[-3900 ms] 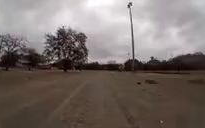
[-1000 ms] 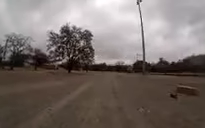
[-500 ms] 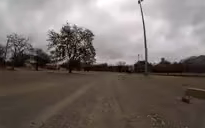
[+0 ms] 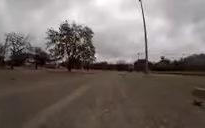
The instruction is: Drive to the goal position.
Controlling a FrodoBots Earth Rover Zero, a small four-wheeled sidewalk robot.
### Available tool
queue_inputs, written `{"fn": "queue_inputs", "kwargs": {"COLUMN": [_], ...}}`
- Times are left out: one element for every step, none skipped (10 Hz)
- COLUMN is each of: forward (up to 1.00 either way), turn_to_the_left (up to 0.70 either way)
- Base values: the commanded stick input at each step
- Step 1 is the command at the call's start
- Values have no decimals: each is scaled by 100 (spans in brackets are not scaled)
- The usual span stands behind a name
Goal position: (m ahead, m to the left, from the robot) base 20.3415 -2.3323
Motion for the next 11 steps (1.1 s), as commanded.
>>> {"fn": "queue_inputs", "kwargs": {"forward": [70, 70, 70, 70, 70, 70, 70, 70, 70, 70, 70], "turn_to_the_left": [-1, -5, -17, -33, -1, -1, -1, -1, -1, -1, -1]}}
